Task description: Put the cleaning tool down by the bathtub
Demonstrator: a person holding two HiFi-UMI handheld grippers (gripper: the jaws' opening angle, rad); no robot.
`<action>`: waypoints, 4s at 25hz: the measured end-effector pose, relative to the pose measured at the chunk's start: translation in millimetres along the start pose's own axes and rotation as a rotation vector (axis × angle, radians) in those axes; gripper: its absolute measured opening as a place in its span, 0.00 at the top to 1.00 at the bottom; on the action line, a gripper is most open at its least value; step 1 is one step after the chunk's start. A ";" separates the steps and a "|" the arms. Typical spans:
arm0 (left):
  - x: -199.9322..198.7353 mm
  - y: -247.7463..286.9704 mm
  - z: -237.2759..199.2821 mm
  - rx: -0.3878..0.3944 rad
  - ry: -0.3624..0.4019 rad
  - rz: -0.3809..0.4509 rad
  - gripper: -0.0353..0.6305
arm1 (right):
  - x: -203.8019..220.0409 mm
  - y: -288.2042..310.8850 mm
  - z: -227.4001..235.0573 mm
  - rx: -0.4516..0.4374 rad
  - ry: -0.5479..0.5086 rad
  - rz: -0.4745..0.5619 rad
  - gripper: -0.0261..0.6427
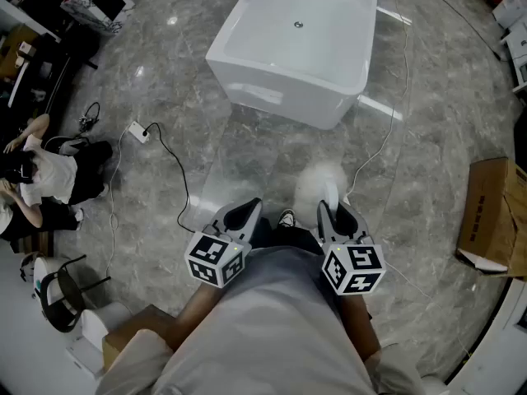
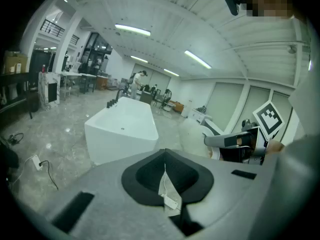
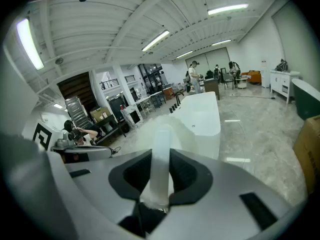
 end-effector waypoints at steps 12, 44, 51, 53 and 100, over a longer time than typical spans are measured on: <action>5.8 10.7 33.8 0.053 0.089 -0.057 0.94 | 2.6 -24.0 21.3 0.030 0.050 0.046 0.83; -108.4 189.8 48.0 0.376 0.205 -0.184 0.94 | -74.0 11.1 157.0 0.313 0.361 0.134 0.83; -147.8 223.8 32.4 0.410 0.205 -0.180 0.94 | -111.7 39.8 168.4 0.330 0.355 0.128 0.83; -156.1 234.5 25.5 0.416 0.207 -0.182 0.94 | -121.8 49.6 171.2 0.334 0.350 0.128 0.83; -294.0 446.0 28.9 0.228 0.353 -0.127 0.94 | -245.4 180.9 392.0 0.271 0.322 0.087 0.83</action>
Point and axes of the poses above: the fingertips, and each gripper's own axes: y forward along the fingers, z to its right, x out of its underside, the point moved 2 cm from there along -y, backward along the fingers, and after that the axes turned 6 degrees about -y, right-handed, at the moved point
